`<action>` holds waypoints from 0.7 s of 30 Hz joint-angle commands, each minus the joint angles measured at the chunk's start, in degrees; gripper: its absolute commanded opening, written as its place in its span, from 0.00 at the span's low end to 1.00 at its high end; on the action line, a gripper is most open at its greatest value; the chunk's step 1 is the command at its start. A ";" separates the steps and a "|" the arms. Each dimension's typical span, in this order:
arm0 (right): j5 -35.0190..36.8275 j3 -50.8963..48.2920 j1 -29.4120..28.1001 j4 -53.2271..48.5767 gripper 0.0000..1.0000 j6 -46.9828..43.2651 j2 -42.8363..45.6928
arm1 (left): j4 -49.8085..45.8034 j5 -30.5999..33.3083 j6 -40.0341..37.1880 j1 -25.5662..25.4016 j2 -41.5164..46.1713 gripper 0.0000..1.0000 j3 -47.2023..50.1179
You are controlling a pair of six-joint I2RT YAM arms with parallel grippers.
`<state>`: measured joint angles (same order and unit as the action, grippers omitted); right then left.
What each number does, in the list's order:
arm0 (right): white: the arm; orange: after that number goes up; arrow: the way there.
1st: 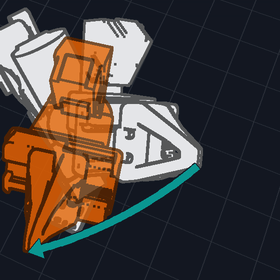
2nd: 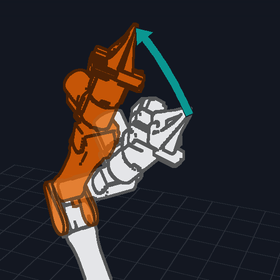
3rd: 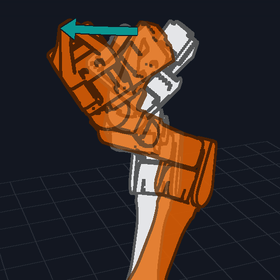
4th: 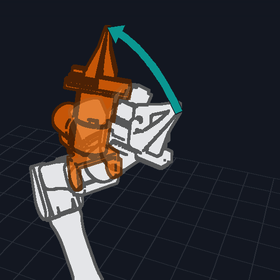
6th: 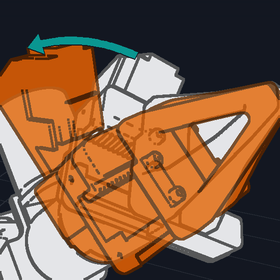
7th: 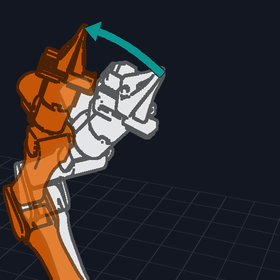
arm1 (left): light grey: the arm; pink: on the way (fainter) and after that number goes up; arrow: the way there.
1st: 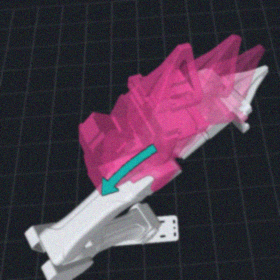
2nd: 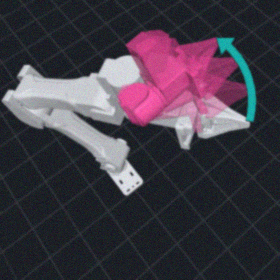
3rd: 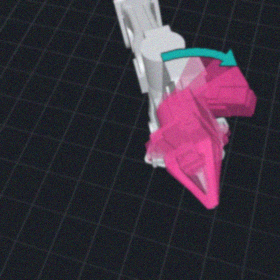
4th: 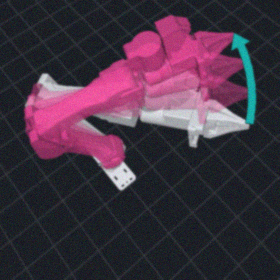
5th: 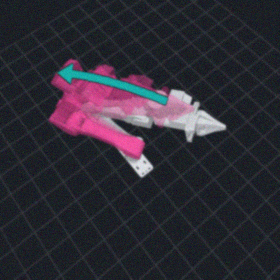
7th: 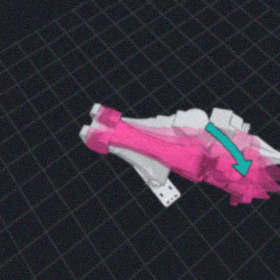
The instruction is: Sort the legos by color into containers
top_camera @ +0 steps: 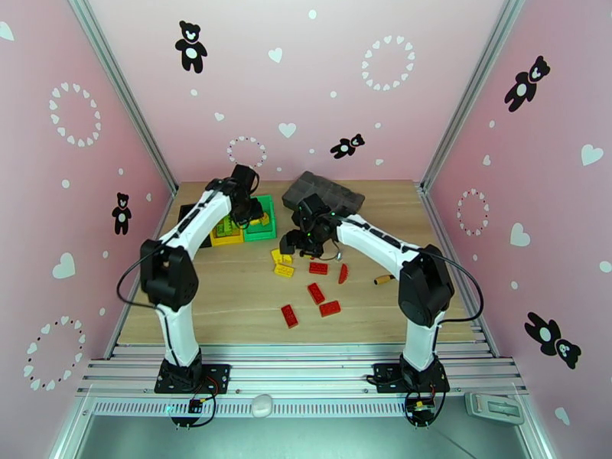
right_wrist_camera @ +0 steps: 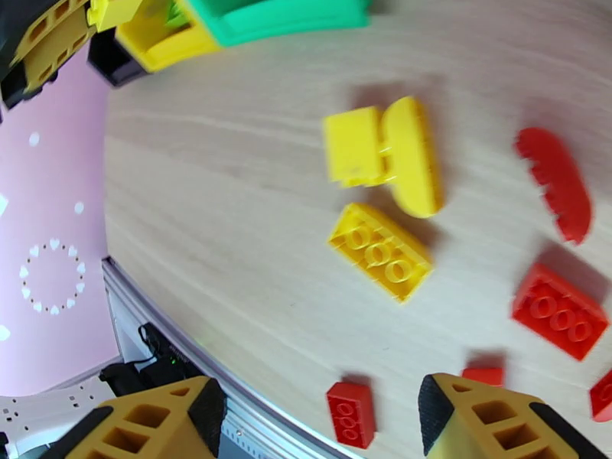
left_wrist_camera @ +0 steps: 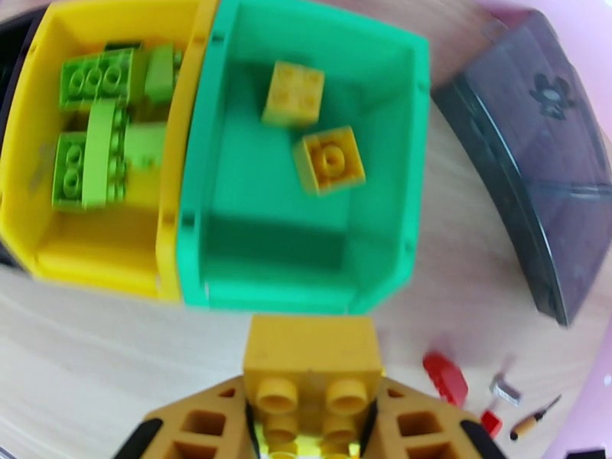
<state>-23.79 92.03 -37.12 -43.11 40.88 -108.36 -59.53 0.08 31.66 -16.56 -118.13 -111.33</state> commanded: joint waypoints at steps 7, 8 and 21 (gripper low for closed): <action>0.82 3.44 1.26 -5.20 0.72 -2.66 -1.06 | -8.73 2.25 -3.36 0.76 -10.21 0.47 -15.36; 0.87 3.42 1.31 -5.25 0.72 -2.74 -0.99 | -8.65 2.39 -3.36 0.74 -10.19 0.52 -15.37; 2.76 3.85 0.15 -6.62 0.71 -3.41 -1.16 | -3.61 -0.11 -3.10 0.71 3.12 0.73 -0.75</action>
<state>-22.50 93.84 -36.16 -47.66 38.33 -108.44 -64.77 0.86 28.71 -16.14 -121.12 -115.50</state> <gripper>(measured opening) 0.718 0.732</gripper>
